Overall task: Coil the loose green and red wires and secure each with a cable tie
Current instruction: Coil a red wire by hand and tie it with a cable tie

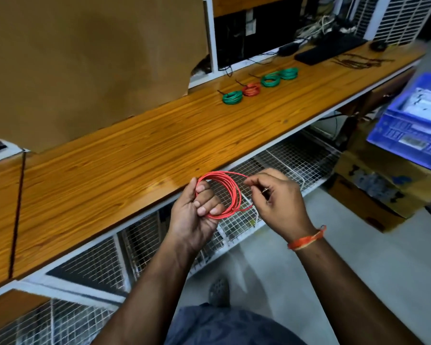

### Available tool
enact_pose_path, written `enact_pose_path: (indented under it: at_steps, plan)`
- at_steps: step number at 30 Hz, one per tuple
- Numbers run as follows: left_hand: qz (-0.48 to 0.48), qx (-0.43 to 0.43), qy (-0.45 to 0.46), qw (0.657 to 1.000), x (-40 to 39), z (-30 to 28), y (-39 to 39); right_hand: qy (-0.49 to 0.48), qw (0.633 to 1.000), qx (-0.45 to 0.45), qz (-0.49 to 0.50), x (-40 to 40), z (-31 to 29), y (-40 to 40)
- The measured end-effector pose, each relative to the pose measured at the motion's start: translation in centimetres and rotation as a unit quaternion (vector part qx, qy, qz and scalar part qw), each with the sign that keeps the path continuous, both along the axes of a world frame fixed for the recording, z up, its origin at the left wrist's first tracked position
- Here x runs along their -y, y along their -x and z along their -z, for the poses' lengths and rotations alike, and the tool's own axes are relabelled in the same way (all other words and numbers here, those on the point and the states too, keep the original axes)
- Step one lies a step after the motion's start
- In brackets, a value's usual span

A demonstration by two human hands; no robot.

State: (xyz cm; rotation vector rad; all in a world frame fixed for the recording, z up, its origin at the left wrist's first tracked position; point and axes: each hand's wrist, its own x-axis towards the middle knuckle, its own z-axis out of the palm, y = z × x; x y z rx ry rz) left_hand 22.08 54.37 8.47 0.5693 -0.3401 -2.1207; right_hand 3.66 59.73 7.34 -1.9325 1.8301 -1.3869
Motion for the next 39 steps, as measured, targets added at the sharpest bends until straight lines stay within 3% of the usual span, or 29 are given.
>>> enact_pose_path:
  at_steps: [6, 12, 18, 26, 33, 39]
  plan:
    - [-0.002, 0.021, -0.011, 1.0, 2.8, 0.5, 3.6, -0.028, 0.996, -0.063, 0.05, 2.4, 0.7, 2.0]
    - [-0.008, -0.013, -0.044, 0.999, 9.4, 1.6, 7.0, -0.113, 0.993, -0.009, 0.022, 6.6, 0.9, 5.8]
    - [-0.01, -0.036, -0.067, 0.997, 16.0, 1.3, 10.9, -0.164, 0.979, -0.039, -0.113, 11.4, 0.6, 8.7]
    - [-0.016, -0.021, -0.077, 0.997, 21.3, 1.5, 15.1, -0.029, 0.993, -0.07, -0.085, 16.9, 1.6, 9.9]
    - [-0.071, 0.041, 0.015, 0.997, 24.0, 0.3, 19.6, 0.055, 0.997, -0.062, 0.009, 20.6, 2.1, 11.8]
    - [-0.083, 0.057, 0.031, 0.994, 25.5, -0.1, 26.0, 0.095, 0.99, -0.103, 0.015, 23.1, 2.6, 17.7]
